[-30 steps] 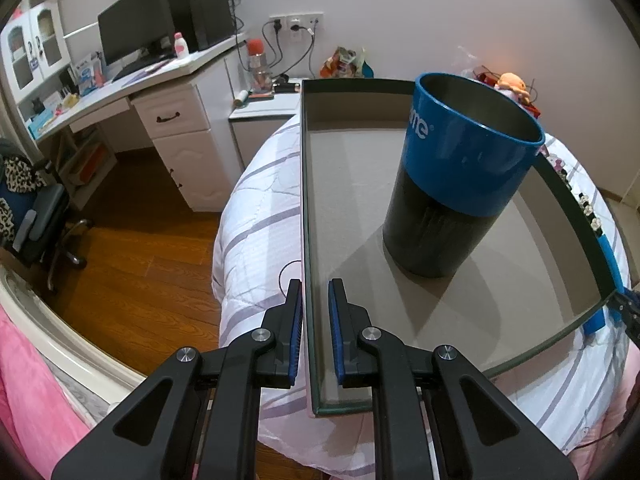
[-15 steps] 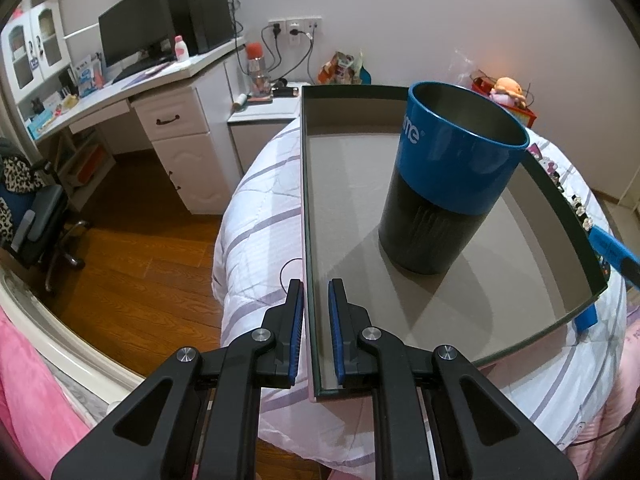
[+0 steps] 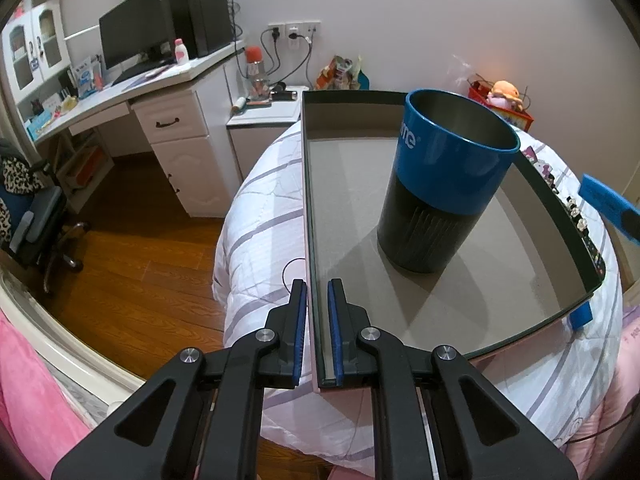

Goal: Organize rigid objects
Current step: 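Carry the highlighter over the tray and open the right tool inside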

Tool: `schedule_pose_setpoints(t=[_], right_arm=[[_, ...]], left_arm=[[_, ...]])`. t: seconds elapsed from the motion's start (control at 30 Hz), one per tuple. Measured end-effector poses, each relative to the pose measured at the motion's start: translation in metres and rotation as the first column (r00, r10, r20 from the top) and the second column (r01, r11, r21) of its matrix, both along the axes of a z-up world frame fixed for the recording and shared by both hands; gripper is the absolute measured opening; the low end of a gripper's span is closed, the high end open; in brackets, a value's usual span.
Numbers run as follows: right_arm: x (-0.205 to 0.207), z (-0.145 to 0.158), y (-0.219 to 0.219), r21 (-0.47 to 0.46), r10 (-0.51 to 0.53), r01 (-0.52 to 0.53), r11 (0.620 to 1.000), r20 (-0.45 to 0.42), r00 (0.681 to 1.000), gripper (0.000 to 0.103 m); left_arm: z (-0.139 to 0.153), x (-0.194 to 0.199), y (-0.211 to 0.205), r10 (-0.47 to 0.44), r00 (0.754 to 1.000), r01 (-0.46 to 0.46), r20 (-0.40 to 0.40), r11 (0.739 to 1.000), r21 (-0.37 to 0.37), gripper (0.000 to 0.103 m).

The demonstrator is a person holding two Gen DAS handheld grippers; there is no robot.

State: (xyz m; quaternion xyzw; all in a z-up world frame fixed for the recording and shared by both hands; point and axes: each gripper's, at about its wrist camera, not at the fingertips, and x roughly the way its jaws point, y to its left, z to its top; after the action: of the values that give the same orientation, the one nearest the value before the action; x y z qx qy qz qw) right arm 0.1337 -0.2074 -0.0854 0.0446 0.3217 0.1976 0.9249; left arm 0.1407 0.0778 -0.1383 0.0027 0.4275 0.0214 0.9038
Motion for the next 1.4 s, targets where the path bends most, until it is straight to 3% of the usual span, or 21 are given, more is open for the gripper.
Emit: schedule_pose_setpoints(t=[0.17, 0.33, 0.7, 1.07, 1.1, 1.17, 1.2, 1.4], right_arm=[[0.009, 0.002, 0.03, -0.008, 0.073, -0.073, 0.997, -0.002, 0.997, 0.018], [0.026, -0.017, 0.06, -0.046, 0.123, -0.126, 0.991, -0.066, 0.99, 0.018], [0.041, -0.045, 0.089, -0.14, 0.114, -0.136, 0.981, -0.155, 0.981, 0.018], [0.04, -0.042, 0.086, -0.118, 0.106, -0.123, 0.985, -0.143, 0.984, 0.019], [0.04, -0.042, 0.085, -0.114, 0.105, -0.121, 0.986, -0.139, 0.985, 0.022], [0.038, -0.039, 0.084, -0.106, 0.107, -0.121, 0.987, -0.124, 0.986, 0.048], [0.036, -0.037, 0.083, -0.1, 0.107, -0.118, 0.988, -0.11, 0.988, 0.055], [0.017, -0.013, 0.062, -0.088, 0.072, -0.074, 0.993, -0.024, 0.997, 0.062]], left_arm=[[0.001, -0.003, 0.004, -0.009, 1.0, 0.009, 0.005, 1.0, -0.019, 0.01], [0.0, -0.003, 0.01, -0.015, 1.0, 0.016, 0.002, 0.999, -0.047, 0.009], [0.0, -0.003, 0.017, -0.033, 0.999, 0.033, 0.0, 0.995, -0.097, 0.009], [0.0, -0.001, 0.014, -0.027, 1.0, 0.026, -0.008, 0.996, -0.084, 0.009], [0.0, -0.001, 0.014, -0.026, 1.0, 0.025, -0.009, 0.996, -0.081, 0.009], [0.0, -0.001, 0.012, -0.023, 1.0, 0.023, -0.01, 0.997, -0.073, 0.009], [0.0, -0.001, 0.012, -0.023, 1.0, 0.022, -0.011, 0.997, -0.071, 0.009], [-0.001, -0.001, 0.009, -0.02, 1.0, 0.018, -0.016, 0.998, -0.061, 0.009]])
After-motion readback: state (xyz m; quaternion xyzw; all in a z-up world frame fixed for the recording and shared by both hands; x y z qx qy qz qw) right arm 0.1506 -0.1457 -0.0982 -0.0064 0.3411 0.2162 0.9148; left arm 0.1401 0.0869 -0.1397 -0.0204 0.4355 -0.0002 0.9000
